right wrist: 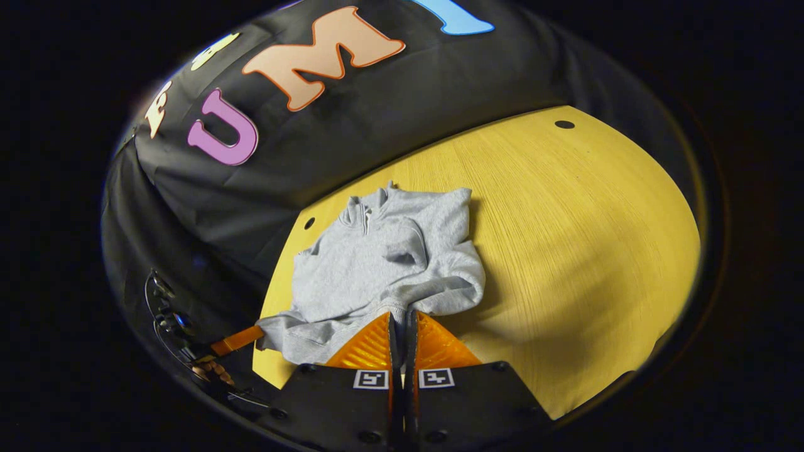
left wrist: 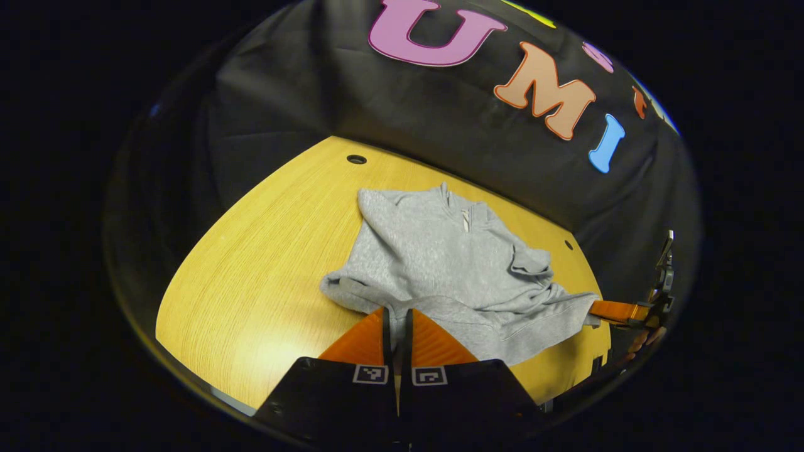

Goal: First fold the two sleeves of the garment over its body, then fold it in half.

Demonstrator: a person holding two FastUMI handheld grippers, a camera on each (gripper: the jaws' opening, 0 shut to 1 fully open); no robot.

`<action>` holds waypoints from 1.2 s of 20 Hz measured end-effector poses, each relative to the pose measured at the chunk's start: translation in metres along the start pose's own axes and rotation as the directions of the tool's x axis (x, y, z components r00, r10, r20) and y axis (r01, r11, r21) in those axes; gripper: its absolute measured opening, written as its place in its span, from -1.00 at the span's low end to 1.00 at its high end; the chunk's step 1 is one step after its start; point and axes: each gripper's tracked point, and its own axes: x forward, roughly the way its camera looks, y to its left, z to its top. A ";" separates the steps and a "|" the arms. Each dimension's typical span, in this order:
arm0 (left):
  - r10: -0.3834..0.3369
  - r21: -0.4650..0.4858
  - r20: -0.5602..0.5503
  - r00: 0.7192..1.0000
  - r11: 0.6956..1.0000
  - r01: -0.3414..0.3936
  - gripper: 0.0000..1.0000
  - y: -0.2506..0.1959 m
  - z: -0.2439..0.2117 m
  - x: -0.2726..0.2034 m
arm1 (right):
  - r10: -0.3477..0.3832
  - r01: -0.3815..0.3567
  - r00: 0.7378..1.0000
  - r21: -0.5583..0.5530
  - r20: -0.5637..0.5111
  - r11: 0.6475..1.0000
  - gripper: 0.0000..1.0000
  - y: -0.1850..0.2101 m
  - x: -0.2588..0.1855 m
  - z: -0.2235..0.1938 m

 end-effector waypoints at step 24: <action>0.014 -0.105 -0.205 0.979 0.994 -0.036 -1.00 0.020 0.039 0.116 | -0.114 0.118 0.993 0.166 -0.036 0.979 -0.92 -0.019 0.113 0.072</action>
